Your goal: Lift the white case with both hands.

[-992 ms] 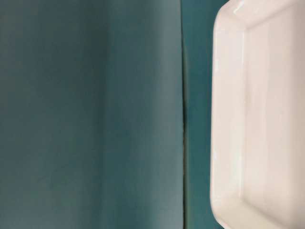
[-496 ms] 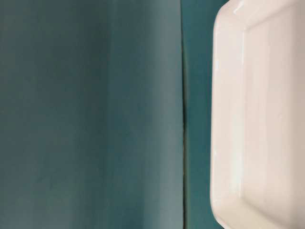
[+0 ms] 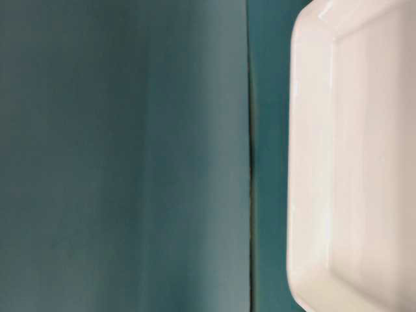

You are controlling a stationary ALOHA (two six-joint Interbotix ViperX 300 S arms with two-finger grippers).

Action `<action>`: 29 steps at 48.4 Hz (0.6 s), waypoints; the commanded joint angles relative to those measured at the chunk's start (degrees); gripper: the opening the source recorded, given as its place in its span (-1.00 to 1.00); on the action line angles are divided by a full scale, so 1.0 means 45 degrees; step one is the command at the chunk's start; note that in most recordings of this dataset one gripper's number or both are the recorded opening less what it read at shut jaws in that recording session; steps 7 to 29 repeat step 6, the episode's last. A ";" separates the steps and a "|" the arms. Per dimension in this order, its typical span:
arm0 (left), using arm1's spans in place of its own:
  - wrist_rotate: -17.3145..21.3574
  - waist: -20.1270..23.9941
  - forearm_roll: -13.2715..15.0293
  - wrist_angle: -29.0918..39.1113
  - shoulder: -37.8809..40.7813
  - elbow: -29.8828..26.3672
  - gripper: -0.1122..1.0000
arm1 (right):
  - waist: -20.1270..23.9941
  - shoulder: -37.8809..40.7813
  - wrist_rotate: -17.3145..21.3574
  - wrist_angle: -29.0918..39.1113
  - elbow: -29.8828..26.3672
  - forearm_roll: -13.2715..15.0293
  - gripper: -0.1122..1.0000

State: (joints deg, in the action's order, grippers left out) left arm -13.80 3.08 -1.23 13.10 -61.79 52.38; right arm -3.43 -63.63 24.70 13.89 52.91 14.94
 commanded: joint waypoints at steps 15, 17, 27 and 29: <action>0.0020 0.0000 -0.0059 -0.0078 0.0137 -0.0332 0.89 | 0.0020 0.0195 -0.0020 -0.0020 -0.0254 0.0039 0.80; 0.0020 0.0000 -0.0059 -0.0078 0.0137 -0.0332 0.89 | 0.0020 0.0195 -0.0020 -0.0020 -0.0254 0.0039 0.80; 0.0020 0.0000 -0.0059 -0.0078 0.0137 -0.0332 0.89 | 0.0020 0.0195 -0.0020 -0.0020 -0.0254 0.0039 0.80; 0.0020 0.0000 -0.0059 -0.0078 0.0137 -0.0332 0.89 | 0.0020 0.0195 -0.0020 -0.0020 -0.0254 0.0039 0.80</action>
